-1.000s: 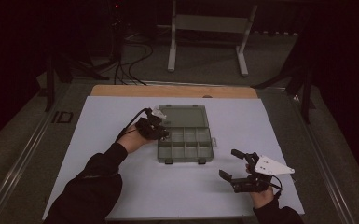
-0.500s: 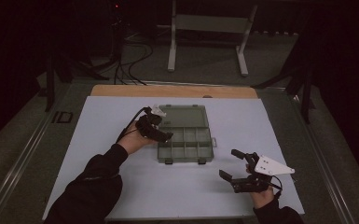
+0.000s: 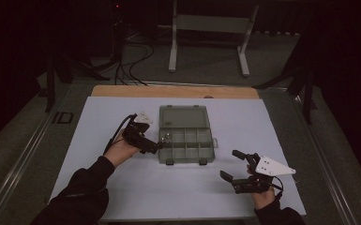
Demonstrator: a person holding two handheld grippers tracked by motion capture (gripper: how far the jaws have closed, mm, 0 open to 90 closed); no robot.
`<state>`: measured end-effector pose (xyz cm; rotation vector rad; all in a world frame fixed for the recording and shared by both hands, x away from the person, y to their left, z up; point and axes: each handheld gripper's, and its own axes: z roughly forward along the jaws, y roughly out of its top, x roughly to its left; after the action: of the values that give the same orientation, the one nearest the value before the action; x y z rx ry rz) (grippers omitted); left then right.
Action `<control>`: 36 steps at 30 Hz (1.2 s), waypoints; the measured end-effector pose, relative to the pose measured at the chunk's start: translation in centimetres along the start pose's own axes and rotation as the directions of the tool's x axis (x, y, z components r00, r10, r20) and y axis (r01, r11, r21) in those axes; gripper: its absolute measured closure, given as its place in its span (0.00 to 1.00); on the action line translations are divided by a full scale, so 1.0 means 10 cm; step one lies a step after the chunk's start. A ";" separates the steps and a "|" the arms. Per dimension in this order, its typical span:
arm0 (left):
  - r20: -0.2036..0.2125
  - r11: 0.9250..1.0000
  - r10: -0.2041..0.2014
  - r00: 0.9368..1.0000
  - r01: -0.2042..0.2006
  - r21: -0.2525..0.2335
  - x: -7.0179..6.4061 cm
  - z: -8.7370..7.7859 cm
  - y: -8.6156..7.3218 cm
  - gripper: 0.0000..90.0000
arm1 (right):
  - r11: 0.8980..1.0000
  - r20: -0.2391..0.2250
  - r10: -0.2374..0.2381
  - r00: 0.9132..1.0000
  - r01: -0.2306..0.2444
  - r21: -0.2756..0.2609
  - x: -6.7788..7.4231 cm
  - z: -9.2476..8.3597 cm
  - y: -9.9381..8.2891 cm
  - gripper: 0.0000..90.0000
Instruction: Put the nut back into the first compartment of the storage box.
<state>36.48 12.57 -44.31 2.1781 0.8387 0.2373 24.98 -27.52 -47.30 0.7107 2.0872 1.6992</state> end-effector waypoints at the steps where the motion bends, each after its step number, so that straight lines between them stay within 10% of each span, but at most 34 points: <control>1: -0.009 1.000 -0.005 1.000 0.005 -0.012 -0.01 -0.03 -0.03 0.00 | 1.000 0.001 -0.001 1.000 0.001 0.000 0.00 0.00 0.00 0.14; 9: -0.013 0.994 -0.010 1.000 0.008 -0.110 -0.11 -0.29 -0.28 0.00 | 1.000 0.004 0.000 1.000 0.000 0.002 0.01 0.00 0.00 0.14; 36: 0.060 0.981 -0.022 0.998 0.034 -0.192 -0.36 -0.63 -1.07 0.00 | 1.000 0.010 -0.005 1.000 0.005 0.006 0.01 0.01 0.00 0.14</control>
<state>25.85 19.21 -47.38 1.9815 0.7802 0.2307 24.99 -27.41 -47.32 0.7142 2.0865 1.6842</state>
